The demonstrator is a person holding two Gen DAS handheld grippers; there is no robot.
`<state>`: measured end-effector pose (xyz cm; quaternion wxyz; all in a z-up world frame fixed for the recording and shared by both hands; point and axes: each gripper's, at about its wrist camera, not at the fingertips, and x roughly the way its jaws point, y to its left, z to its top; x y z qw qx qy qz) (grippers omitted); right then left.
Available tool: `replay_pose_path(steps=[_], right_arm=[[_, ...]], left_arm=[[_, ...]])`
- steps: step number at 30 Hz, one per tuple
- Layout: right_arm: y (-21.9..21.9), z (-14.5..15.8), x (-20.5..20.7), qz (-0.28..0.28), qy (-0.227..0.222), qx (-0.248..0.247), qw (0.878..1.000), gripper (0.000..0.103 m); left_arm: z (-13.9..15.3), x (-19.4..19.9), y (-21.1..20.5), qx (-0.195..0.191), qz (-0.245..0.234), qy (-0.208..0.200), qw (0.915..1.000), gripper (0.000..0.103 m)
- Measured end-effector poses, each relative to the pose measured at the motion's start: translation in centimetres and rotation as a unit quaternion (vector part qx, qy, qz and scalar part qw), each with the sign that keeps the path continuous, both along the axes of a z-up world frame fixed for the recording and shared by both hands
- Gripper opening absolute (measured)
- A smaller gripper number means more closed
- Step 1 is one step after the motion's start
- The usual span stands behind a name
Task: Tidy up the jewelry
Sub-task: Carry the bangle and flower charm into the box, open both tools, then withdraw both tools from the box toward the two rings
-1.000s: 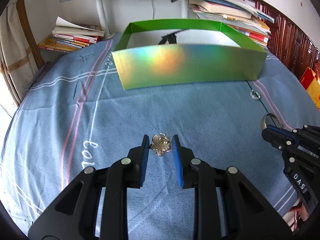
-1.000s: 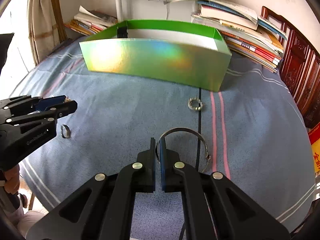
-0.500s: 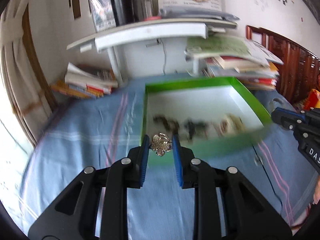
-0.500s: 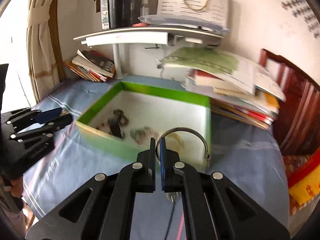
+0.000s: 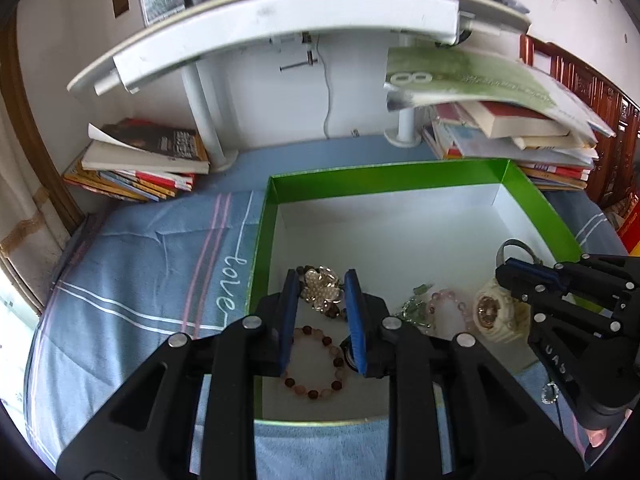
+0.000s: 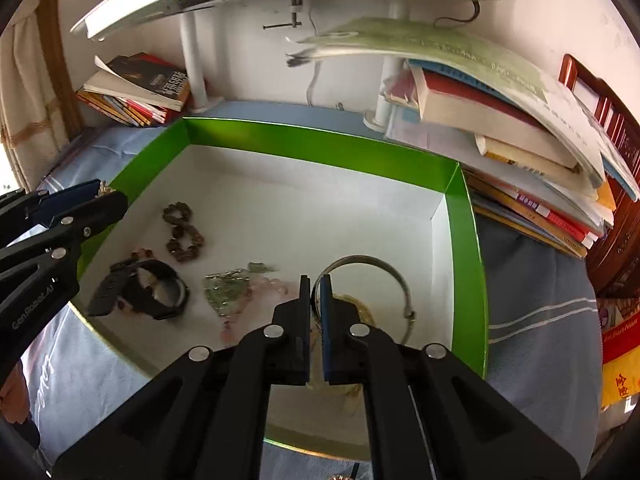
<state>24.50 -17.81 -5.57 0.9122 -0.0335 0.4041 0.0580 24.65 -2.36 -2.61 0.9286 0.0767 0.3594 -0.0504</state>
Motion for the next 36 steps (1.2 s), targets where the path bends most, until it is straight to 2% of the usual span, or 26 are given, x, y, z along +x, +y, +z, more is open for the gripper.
replay_pose_path(steps=[1, 3, 4, 8, 12, 15, 17, 20, 24, 32, 34, 36], right_arm=[[-0.1, 0.3, -0.2, 0.0, -0.005, 0.005, 1.0, 0.011], [-0.5, 1.1, -1.2, 0.004, -0.018, 0.018, 1.0, 0.024], [-0.7, 1.7, -1.9, 0.001, -0.027, 0.021, 0.999, 0.03], [-1.5, 3.7, -5.5, 0.001, -0.056, 0.036, 0.998, 0.044], [-2.3, 4.3, -11.0, 0.004, -0.077, 0.048, 0.996, 0.05], [-2.8, 3.3, -14.0, 0.002, -0.077, 0.054, 0.996, 0.055], [-3.1, 2.4, -15.3, -0.005, -0.073, 0.047, 0.996, 0.062], [-3.0, 0.1, -16.0, -0.018, -0.05, 0.018, 0.998, 0.064], [-3.0, -2.0, -14.7, -0.018, -0.021, 0.012, 1.0, 0.067], [-0.9, -3.9, -11.8, 0.006, -0.015, -0.028, 0.999, 0.069], [-0.3, -4.4, -11.5, 0.024, -0.005, -0.034, 0.999, 0.067], [0.0, -4.8, -11.5, 0.047, 0.012, -0.025, 0.999, 0.06]], left_arm=[[-0.1, 0.1, 0.1, -0.003, 0.002, -0.001, 1.0, 0.025], [0.1, -0.1, 0.4, -0.006, 0.006, -0.01, 0.9999, 0.043], [0.3, -0.4, 0.4, -0.004, 0.006, -0.015, 0.9999, 0.045], [1.6, -3.1, 0.7, 0.001, 0.0, -0.041, 0.9992, 0.054], [2.5, -8.1, 0.9, 0.008, -0.003, -0.072, 0.9973, 0.06], [2.5, -11.9, 1.2, 0.005, -0.004, -0.087, 0.9962, 0.068], [2.3, -13.7, 1.2, 0.004, -0.008, -0.085, 0.9963, 0.069], [1.5, -16.2, 1.3, 0.006, -0.013, -0.075, 0.9971, 0.07], [0.5, -17.9, 1.6, 0.004, -0.015, -0.058, 0.9982, 0.073], [-1.2, -18.1, 2.2, 0.001, -0.01, -0.028, 0.9996, 0.076], [-1.5, -18.0, 2.5, -0.002, -0.006, -0.02, 0.9998, 0.076], [-1.9, -17.9, 3.0, -0.006, -0.002, -0.013, 0.9999, 0.076]])
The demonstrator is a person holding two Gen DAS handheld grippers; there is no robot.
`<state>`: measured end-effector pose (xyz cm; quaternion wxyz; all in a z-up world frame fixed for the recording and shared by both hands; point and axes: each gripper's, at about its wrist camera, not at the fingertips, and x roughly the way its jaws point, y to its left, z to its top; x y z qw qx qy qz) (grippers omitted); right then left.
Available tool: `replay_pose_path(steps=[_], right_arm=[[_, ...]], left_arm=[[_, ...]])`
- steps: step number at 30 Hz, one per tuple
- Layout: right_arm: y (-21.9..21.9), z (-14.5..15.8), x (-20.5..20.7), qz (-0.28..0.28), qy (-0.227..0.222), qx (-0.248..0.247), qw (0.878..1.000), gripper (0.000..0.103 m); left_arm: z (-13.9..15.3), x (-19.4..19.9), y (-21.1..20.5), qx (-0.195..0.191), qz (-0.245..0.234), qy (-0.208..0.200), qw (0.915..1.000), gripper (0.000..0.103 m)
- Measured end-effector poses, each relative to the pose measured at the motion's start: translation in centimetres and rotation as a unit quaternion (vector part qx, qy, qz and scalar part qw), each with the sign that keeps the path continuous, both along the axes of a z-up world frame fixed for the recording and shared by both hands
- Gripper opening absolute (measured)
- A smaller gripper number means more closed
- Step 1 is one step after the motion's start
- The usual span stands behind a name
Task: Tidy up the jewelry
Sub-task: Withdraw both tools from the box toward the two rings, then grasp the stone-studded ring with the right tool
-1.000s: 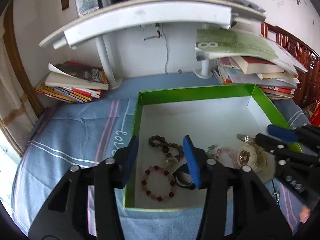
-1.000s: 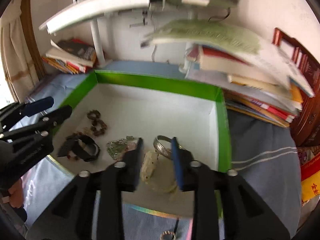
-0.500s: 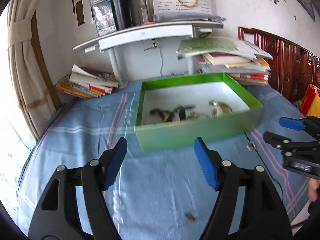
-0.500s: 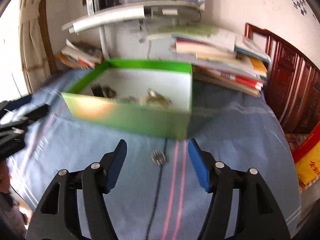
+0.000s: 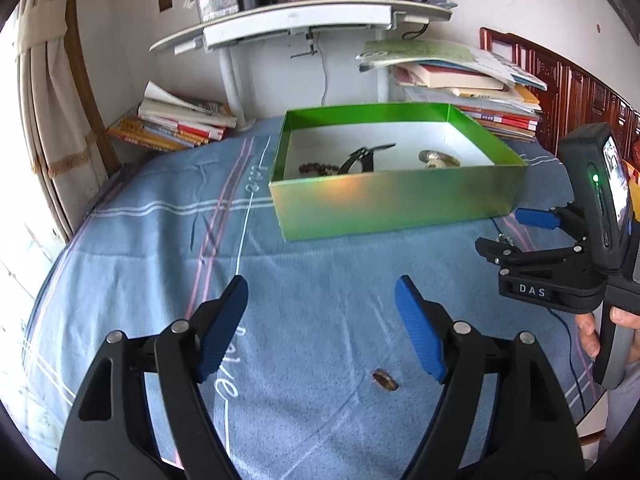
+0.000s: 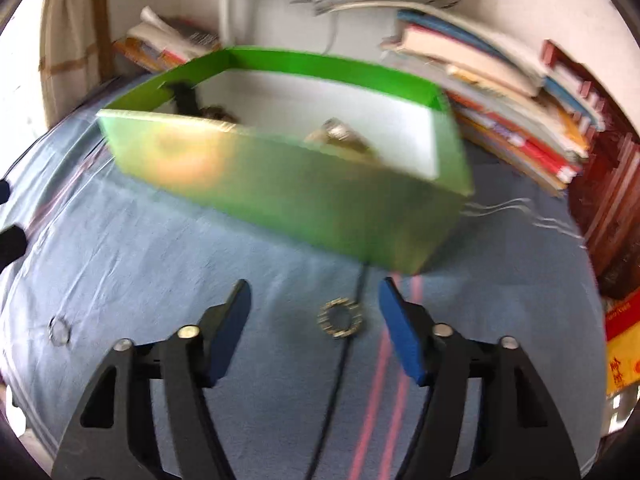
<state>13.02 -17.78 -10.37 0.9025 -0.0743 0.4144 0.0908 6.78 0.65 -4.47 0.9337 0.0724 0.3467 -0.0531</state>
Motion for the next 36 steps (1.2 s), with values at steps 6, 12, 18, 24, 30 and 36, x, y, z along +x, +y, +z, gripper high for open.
replay_pose_path(steps=[6, 12, 18, 24, 30, 36], right_arm=[[0.4, 0.1, -2.7, 0.057, 0.028, 0.05, 0.997, 0.059], [-1.1, 2.1, -4.0, 0.025, -0.015, 0.035, 0.999, 0.061], [-0.9, 0.1, -2.0, 0.003, 0.012, 0.005, 1.0, 0.061], [0.7, -0.4, -2.4, 0.033, 0.028, 0.021, 0.999, 0.039], [2.6, -0.4, -5.3, 0.069, 0.038, 0.033, 0.996, 0.039], [2.9, -0.1, -7.1, 0.064, 0.027, 0.026, 0.997, 0.04]], left_arm=[[-1.4, 0.0, 1.4, -0.006, 0.013, 0.027, 0.9995, 0.076], [-2.7, -1.0, 1.3, -0.004, -0.01, 0.052, 0.9986, 0.077], [-3.6, -1.6, 0.7, -0.005, -0.041, 0.069, 0.9968, 0.076], [-4.1, -1.6, 0.7, -0.016, -0.059, 0.084, 0.9946, 0.077], [-4.8, -1.7, 0.3, -0.013, -0.064, 0.095, 0.9934, 0.077], [-5.3, -1.2, 0.2, -0.002, -0.05, 0.101, 0.9937, 0.077]])
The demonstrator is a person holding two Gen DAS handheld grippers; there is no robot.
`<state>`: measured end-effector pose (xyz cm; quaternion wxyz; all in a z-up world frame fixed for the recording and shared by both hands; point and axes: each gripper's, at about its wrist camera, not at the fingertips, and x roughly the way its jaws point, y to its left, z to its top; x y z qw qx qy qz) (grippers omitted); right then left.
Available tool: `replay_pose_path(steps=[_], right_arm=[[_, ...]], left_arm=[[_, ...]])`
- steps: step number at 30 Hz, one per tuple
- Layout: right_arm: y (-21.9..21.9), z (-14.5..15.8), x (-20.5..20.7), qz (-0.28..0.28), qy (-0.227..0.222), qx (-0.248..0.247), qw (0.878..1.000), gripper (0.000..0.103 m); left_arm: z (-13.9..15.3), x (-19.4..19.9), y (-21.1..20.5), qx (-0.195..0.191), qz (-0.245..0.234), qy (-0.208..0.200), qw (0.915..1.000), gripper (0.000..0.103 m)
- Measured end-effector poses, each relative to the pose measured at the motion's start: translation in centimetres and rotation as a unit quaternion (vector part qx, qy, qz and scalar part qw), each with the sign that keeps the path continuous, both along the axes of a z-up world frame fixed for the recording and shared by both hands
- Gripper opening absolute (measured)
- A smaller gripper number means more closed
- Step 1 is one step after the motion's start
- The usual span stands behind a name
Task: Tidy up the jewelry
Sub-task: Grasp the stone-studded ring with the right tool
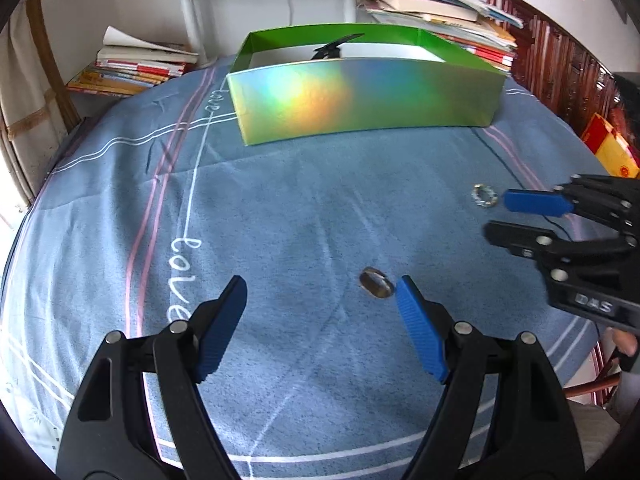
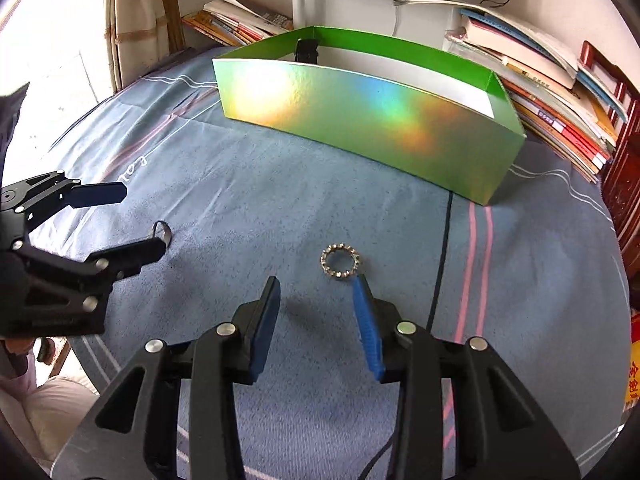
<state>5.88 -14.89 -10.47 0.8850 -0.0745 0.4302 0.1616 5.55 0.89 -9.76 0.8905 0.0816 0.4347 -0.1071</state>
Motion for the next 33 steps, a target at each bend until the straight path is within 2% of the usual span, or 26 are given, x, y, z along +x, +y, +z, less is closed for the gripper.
replay_pose_path(steps=[8, 13, 25, 27, 30, 33], right_arm=[[-0.3, -0.5, 0.3, -0.012, 0.007, 0.011, 1.0, 0.048], [-0.4, -0.4, 0.2, -0.015, 0.007, 0.014, 1.0, 0.049], [-0.3, -0.5, 2.0, -0.062, -0.015, -0.028, 0.998, 0.049], [0.2, -0.5, 2.2, -0.059, -0.02, -0.033, 0.998, 0.048], [0.8, -0.5, 2.2, -0.046, -0.018, -0.025, 0.998, 0.026], [1.0, -0.4, 2.0, -0.05, -0.02, -0.029, 0.998, 0.022]], left_arm=[[0.4, 0.9, 2.4, 0.007, 0.04, -0.005, 0.9992, 0.077], [0.5, 1.2, 3.5, 0.007, 0.056, -0.004, 0.9984, 0.078], [-0.1, 0.2, -0.2, -0.007, -0.003, 0.01, 0.9999, 0.079], [-0.4, 0.2, -0.5, -0.008, -0.006, 0.013, 0.9999, 0.07], [-0.4, 0.3, -0.7, -0.017, -0.01, 0.016, 0.9997, 0.06], [-0.4, 0.3, -0.6, -0.019, -0.01, 0.012, 0.9997, 0.048]])
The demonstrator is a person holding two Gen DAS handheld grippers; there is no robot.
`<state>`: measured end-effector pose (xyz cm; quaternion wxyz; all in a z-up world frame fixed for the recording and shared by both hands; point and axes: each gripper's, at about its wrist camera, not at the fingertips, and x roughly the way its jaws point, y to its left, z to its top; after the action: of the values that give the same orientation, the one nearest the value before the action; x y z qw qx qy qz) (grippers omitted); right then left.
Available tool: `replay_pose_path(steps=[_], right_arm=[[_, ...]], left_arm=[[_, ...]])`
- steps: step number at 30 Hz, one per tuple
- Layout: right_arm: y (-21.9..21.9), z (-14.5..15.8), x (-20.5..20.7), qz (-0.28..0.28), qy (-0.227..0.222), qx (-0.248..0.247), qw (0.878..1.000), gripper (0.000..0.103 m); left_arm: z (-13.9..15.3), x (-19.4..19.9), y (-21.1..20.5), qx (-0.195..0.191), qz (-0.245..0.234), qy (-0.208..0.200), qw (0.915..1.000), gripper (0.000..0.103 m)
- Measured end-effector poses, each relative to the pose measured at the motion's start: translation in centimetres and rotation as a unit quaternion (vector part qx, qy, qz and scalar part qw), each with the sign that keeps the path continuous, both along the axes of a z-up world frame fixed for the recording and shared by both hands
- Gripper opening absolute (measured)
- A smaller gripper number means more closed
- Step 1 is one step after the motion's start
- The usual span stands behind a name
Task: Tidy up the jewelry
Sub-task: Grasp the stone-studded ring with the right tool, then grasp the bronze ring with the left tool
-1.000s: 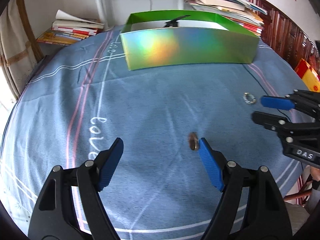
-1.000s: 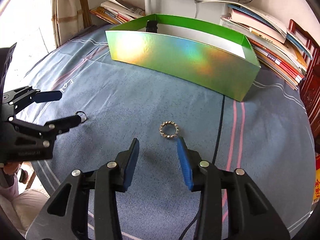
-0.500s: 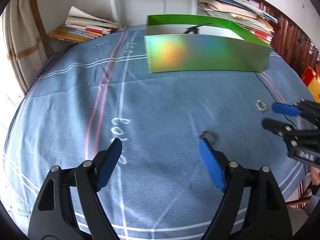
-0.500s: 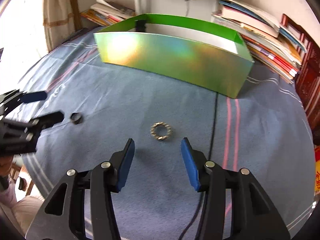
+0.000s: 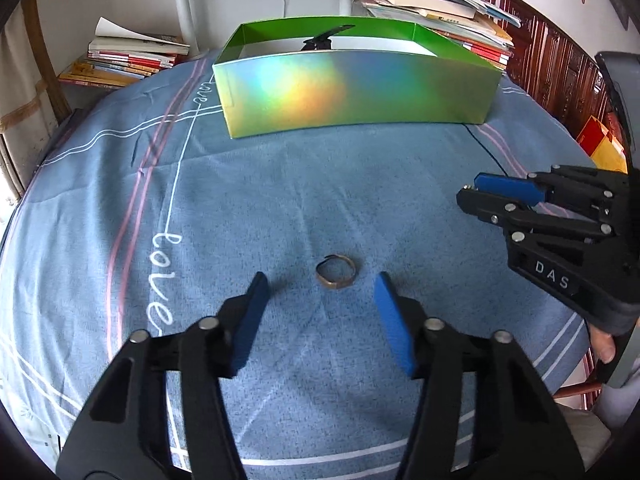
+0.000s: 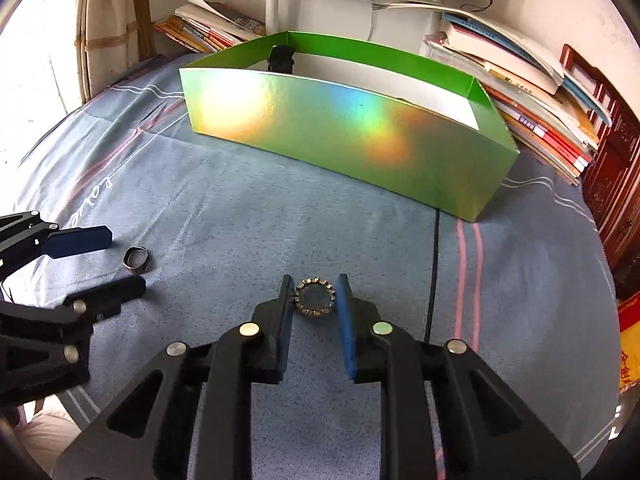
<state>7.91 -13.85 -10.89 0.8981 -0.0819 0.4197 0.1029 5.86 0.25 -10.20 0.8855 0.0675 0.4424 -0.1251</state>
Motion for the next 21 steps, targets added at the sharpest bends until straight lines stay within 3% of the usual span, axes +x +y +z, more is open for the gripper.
replay_pose_path(steps=[3, 9, 17, 19, 21], right_arm=[[-0.4, 0.0, -0.3, -0.011, 0.001, 0.004, 1.0, 0.022], [-1.4, 0.1, -1.0, -0.031, 0.003, 0.011, 0.999, 0.022], [-1.5, 0.0, -1.1, -0.039, -0.001, 0.011, 0.999, 0.027], [-1.5, 0.0, -1.0, -0.041, -0.002, 0.012, 0.999, 0.027], [-1.5, 0.0, -0.9, -0.042, -0.003, 0.013, 0.999, 0.027]], left_arm=[[0.1, 0.3, 0.1, -0.003, 0.006, -0.003, 1.0, 0.036], [0.1, 0.9, 0.4, 0.0, 0.027, -0.01, 0.9996, 0.035], [0.2, 0.5, 0.0, -0.002, 0.015, -0.002, 0.9999, 0.037], [0.2, 0.6, 0.1, -0.004, 0.016, -0.001, 0.9999, 0.035], [0.3, 0.6, 0.0, -0.005, 0.015, -0.001, 0.9999, 0.025]])
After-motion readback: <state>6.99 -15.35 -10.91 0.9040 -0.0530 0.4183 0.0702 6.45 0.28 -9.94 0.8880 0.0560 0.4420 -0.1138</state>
